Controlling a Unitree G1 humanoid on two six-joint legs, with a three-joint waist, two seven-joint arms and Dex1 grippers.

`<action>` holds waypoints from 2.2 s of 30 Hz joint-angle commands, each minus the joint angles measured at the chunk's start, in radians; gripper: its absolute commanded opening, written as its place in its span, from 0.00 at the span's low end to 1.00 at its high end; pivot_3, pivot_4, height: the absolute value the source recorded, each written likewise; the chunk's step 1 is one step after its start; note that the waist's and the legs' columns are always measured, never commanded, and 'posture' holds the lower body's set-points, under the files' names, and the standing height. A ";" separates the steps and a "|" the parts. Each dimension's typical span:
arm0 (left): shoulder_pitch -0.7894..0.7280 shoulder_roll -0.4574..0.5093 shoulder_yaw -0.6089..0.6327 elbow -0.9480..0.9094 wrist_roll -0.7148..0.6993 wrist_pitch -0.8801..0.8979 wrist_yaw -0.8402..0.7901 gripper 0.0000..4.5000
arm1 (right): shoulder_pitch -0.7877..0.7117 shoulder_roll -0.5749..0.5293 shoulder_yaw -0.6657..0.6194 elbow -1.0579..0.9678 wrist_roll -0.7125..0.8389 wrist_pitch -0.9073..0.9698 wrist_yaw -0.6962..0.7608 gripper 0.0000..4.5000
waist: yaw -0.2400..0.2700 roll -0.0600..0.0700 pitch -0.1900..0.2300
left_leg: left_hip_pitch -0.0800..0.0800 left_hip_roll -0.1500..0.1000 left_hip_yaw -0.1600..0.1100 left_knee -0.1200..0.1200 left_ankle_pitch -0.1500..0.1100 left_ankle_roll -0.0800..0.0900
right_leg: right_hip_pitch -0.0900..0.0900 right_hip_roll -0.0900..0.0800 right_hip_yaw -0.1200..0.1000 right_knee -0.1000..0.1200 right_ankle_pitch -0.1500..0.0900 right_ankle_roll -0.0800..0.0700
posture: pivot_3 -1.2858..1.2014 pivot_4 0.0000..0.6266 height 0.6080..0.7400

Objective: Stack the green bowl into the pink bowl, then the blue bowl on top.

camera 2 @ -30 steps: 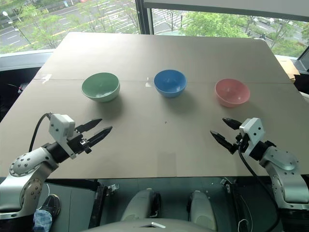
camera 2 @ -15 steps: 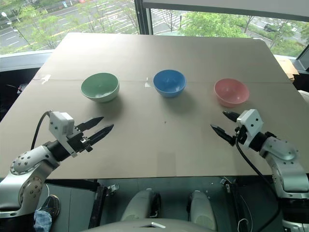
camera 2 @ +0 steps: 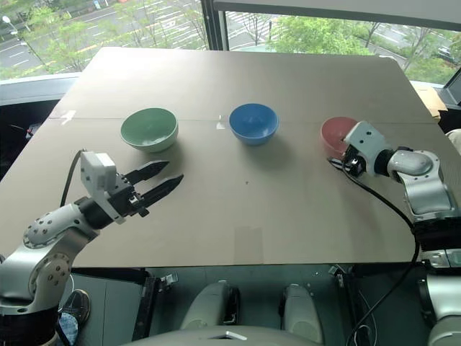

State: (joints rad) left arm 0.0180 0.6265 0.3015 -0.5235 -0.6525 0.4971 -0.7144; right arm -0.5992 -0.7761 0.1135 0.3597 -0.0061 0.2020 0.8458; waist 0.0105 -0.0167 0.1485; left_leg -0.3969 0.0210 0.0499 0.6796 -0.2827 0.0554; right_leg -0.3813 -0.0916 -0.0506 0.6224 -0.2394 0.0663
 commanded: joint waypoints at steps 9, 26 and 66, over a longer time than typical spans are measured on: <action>0.064 0.094 0.023 -0.128 -0.064 0.029 -0.060 0.61 | -0.255 0.100 0.146 0.412 -0.186 -0.189 0.010 0.54 | -0.019 0.001 0.001 | 0.000 0.000 0.000 0.000 0.000 0.000 | 0.000 0.001 0.000 0.000 0.000 0.000 | 0.52 0.24 1.00; 0.095 0.148 0.047 -0.069 -0.040 -0.028 -0.143 0.61 | -0.171 0.119 0.128 0.213 -0.160 -0.212 0.132 0.01 | -0.025 0.000 0.000 | 0.001 0.001 0.000 -0.001 0.001 -0.001 | 0.000 0.001 0.000 0.000 0.000 0.000 | 0.52 0.24 1.00; 0.074 0.147 0.060 0.095 0.051 -0.100 -0.175 0.61 | -0.024 0.144 -0.064 -0.939 0.297 0.797 0.275 0.99 | -0.018 0.000 0.001 | -0.001 0.001 -0.003 -0.003 0.001 -0.002 | -0.002 -0.001 -0.003 0.000 0.000 0.000 | 0.52 0.24 1.00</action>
State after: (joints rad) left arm 0.1011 0.7742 0.3434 -0.4203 -0.5912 0.4082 -0.8907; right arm -0.6327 -0.6210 0.1473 -0.5432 0.2181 0.9751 1.1231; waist -0.0076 -0.0166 0.1494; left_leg -0.3976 0.0216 0.0471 0.6765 -0.2819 0.0531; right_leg -0.3829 -0.0934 -0.0536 0.6222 -0.2395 0.0662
